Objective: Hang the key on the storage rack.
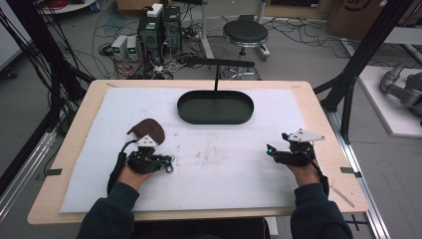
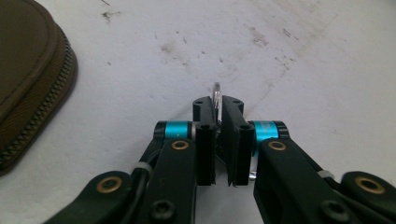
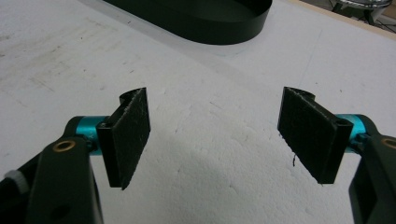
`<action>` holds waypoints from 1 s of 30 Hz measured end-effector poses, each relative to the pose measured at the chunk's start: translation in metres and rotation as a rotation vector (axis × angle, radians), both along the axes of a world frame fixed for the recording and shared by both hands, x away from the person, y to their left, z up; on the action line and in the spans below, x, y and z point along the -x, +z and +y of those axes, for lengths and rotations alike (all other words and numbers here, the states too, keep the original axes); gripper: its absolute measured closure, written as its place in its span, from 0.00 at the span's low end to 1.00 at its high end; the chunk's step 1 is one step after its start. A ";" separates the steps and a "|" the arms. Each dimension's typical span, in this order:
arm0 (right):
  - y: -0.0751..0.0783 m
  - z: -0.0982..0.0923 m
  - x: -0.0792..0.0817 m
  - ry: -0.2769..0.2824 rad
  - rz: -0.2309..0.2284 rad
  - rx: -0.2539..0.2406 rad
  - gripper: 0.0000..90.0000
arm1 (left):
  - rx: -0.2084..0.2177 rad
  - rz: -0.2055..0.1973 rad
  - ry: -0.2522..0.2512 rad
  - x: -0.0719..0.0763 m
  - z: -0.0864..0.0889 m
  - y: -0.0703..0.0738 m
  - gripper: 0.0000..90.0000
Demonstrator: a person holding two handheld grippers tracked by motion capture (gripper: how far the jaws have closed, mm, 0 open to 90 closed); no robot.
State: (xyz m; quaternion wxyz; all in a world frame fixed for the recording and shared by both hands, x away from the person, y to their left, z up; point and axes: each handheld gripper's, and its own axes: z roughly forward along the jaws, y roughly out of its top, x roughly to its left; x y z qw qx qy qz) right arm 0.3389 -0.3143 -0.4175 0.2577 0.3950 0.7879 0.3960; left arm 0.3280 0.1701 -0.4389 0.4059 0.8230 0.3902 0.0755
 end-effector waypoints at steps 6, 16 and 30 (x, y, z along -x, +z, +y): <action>0.000 0.000 0.000 -0.002 0.001 0.001 0.29 | -0.017 0.013 -0.006 0.000 0.005 0.001 0.95; 0.001 0.001 0.001 0.000 -0.002 0.004 0.29 | -0.029 0.034 0.002 -0.001 0.000 0.004 0.98; 0.002 0.003 0.002 -0.005 0.002 -0.022 0.29 | 0.147 -0.209 0.011 -0.023 0.002 0.044 0.98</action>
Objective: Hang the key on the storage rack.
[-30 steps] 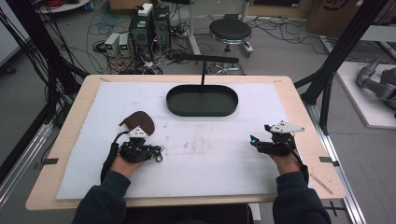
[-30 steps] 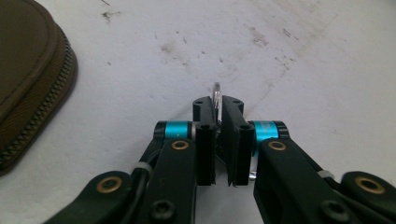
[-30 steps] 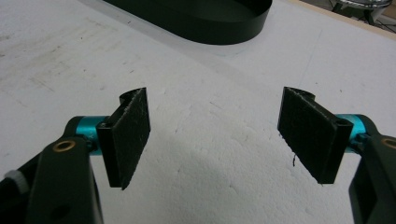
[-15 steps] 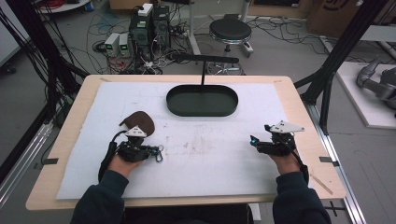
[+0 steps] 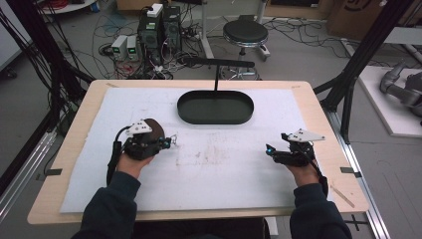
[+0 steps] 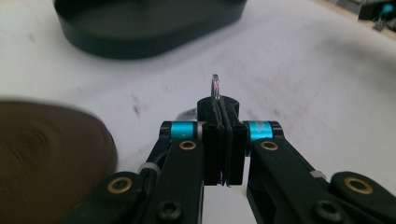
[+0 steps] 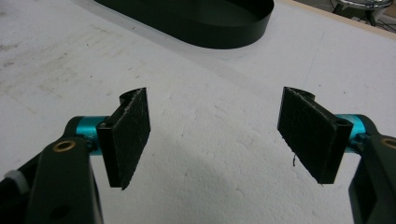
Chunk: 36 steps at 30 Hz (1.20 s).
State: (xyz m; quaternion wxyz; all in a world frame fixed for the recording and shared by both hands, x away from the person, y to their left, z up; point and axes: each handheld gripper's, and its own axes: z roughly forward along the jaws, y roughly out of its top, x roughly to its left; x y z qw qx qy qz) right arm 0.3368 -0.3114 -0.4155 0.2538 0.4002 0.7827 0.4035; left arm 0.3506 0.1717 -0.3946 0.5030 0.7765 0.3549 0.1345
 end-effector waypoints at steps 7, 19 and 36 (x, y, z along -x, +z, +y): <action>0.002 -0.001 -0.001 0.000 -0.011 -0.001 0.29 | -0.008 -0.159 -0.041 -0.032 -0.012 0.038 0.98; 0.002 0.002 -0.004 0.010 -0.005 -0.002 0.29 | 0.011 -0.233 -0.059 -0.129 -0.026 0.091 0.98; 0.002 -0.001 -0.002 0.007 0.004 -0.022 0.29 | 0.062 -0.189 -0.036 -0.192 -0.028 0.078 0.98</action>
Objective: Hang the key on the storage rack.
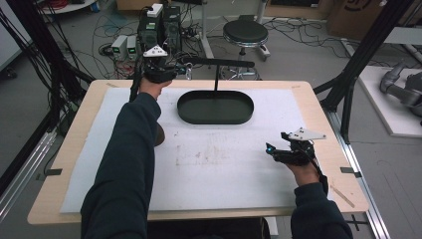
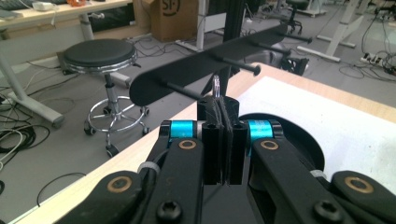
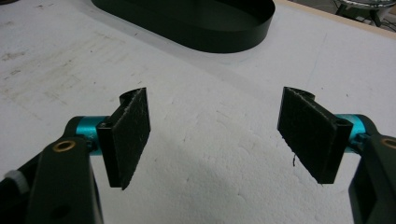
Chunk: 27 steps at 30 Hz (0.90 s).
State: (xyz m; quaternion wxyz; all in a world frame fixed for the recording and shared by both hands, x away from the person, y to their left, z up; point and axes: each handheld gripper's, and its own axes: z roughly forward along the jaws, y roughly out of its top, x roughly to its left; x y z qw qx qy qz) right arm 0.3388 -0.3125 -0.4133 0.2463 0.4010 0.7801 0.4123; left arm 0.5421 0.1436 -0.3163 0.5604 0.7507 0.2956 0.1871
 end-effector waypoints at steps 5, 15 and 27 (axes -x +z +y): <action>0.000 0.001 0.000 0.003 0.000 0.004 0.29 | 0.013 0.007 0.029 -0.006 -0.001 -0.006 0.98; -0.001 0.004 -0.001 0.005 0.009 0.006 0.29 | 0.011 0.032 0.132 -0.012 -0.009 -0.014 0.96; -0.001 0.005 -0.004 0.031 0.002 0.009 0.29 | 0.138 0.069 0.248 0.057 0.007 -0.013 0.30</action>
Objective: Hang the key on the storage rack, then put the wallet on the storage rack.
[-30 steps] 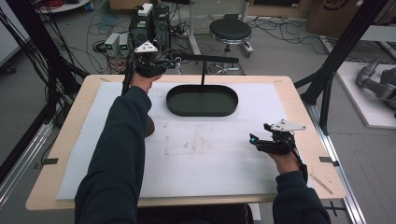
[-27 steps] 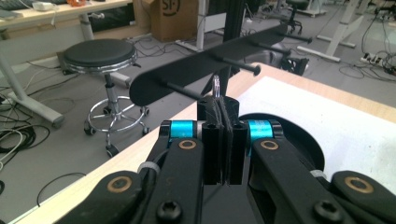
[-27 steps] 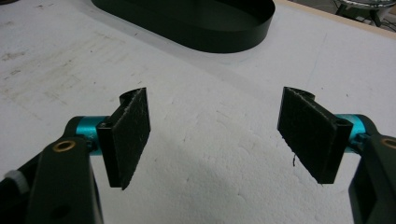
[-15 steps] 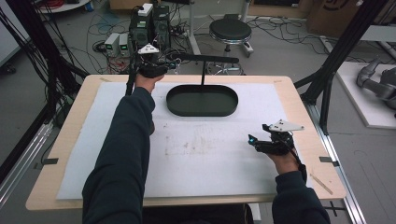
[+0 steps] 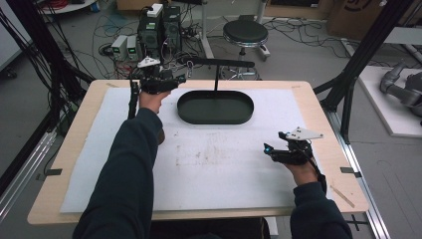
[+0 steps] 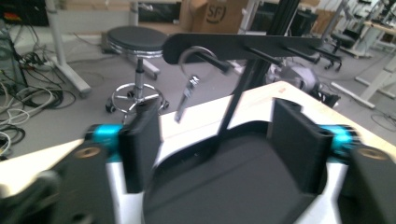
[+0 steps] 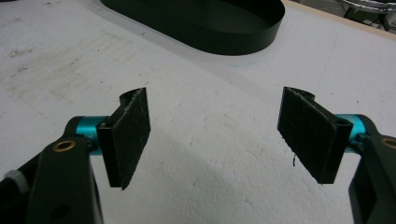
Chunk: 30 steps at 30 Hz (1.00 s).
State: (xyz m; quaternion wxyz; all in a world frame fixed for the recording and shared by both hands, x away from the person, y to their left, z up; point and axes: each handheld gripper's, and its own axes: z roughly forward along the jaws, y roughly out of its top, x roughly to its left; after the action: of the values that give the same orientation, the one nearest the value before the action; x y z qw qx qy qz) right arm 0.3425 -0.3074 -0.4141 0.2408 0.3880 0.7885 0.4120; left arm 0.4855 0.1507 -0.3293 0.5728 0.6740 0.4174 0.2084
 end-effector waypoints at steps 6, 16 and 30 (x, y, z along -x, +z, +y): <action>0.000 0.003 -0.002 -0.011 -0.012 0.012 0.24 | -0.091 -0.045 0.040 0.046 0.014 -0.006 0.18; 0.002 0.002 0.000 -0.024 -0.019 0.010 0.24 | -0.059 -0.016 0.128 0.088 0.055 -0.028 0.18; 0.001 0.001 0.001 -0.039 -0.017 0.012 0.25 | -0.053 0.068 0.209 0.128 0.093 -0.060 0.19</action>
State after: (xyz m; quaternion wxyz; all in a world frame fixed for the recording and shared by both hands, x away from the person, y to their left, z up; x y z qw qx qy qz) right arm 0.3415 -0.3062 -0.4129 0.2577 0.3982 0.7812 0.4060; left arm 0.3579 0.2438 -0.3895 0.5154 0.6483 0.4991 0.2551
